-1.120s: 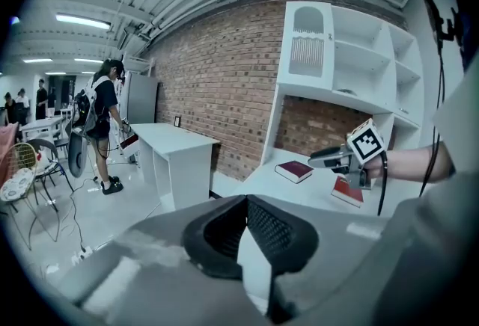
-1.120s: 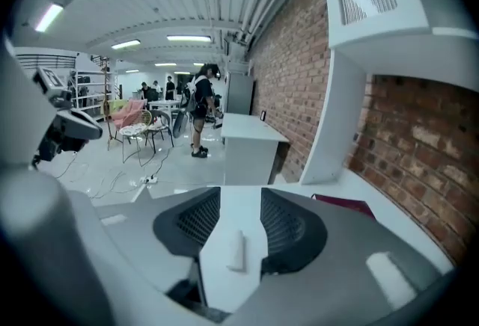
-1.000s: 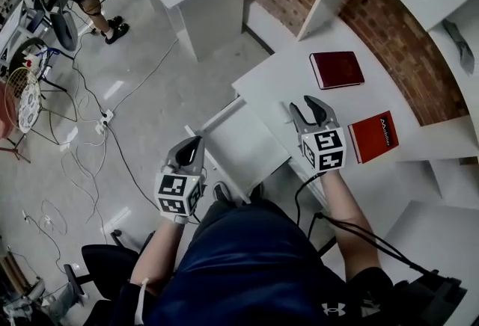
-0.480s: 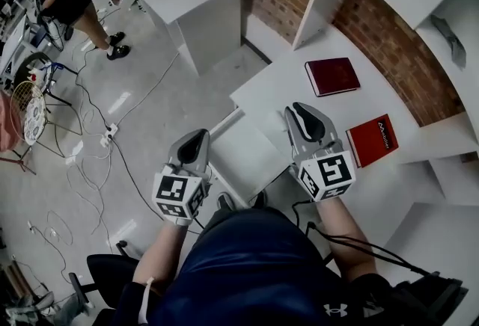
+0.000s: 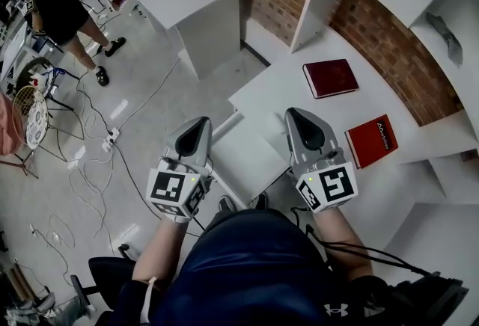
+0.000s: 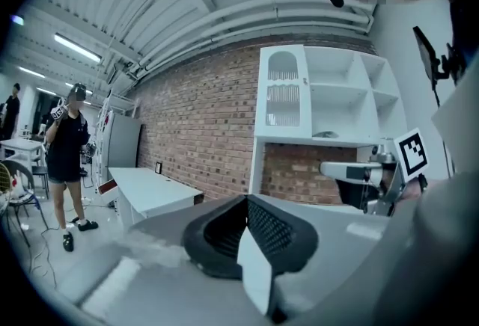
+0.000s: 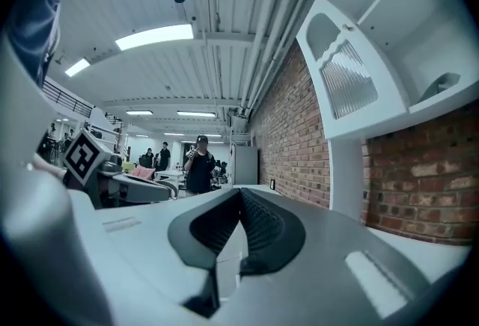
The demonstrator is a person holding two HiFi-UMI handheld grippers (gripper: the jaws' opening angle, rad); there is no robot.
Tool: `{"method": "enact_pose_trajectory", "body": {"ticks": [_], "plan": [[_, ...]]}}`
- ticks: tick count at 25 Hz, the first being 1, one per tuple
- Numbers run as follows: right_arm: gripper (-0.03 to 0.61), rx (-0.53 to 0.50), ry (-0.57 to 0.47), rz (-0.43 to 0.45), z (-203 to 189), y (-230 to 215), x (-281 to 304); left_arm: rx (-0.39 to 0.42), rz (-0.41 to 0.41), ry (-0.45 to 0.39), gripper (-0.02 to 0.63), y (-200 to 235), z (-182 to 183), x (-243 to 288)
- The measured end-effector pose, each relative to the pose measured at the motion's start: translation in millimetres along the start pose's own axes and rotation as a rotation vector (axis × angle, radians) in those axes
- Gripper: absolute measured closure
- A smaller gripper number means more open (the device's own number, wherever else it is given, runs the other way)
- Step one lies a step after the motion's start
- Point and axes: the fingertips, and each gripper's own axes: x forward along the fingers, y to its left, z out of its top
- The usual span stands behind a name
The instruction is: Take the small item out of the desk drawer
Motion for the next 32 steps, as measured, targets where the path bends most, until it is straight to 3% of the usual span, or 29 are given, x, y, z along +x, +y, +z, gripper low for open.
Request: {"method": "enact_pose_trajectory", "body": {"ticks": [7, 19, 32], "plan": [[0.575, 0.051, -0.022, -0.004, -3, -7, -12, 0.021, -0.004, -0.032, 0.611, -7, 19, 2], [0.577, 0.052, 0.003, -0.067, -24, -28, -28, -0.013, -0.033, 0.037, 0.611, -20, -10, 12], [0.577, 0.058, -0.009, -0.065, -21, -35, -29, -0.003, -0.035, 0.059, 0.611, -26, -17, 14]]}}
